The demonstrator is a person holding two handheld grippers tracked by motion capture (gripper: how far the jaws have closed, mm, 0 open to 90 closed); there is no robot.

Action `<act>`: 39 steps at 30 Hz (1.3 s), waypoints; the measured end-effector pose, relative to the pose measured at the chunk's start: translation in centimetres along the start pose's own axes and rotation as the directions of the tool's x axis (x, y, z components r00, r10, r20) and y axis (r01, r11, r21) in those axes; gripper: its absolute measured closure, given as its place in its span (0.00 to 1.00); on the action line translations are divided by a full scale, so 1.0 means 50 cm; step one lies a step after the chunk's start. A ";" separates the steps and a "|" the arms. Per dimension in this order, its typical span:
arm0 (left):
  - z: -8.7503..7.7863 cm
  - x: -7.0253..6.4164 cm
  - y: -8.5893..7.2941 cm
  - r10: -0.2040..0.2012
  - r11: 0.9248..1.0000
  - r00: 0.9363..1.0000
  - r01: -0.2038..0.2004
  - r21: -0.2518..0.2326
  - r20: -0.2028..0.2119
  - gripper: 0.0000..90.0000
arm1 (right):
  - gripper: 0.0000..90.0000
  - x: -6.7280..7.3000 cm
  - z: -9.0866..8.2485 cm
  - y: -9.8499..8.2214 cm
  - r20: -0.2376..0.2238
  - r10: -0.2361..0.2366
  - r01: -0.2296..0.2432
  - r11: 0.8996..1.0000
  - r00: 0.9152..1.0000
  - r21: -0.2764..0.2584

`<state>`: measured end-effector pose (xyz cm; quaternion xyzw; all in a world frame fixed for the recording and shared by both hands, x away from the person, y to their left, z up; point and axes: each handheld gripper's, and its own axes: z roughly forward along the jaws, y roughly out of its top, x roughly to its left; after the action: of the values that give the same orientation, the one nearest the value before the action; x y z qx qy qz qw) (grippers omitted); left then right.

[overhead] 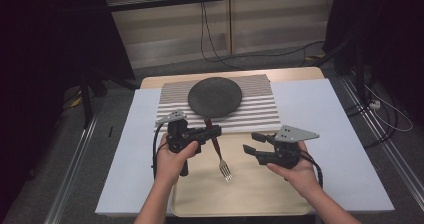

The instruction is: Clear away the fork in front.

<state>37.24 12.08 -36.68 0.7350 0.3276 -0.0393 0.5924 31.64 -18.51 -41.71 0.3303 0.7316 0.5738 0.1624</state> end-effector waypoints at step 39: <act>-0.044 0.093 -0.068 0.114 0.979 0.978 -0.081 0.186 -0.172 0.77 | 0.19 -0.057 -0.102 -0.050 0.132 0.048 -0.045 0.999 0.990 -0.026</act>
<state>38.35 16.38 -40.97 0.8007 0.3388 0.0282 0.4932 29.82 -24.46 -43.00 0.3827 0.7046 0.5627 0.2011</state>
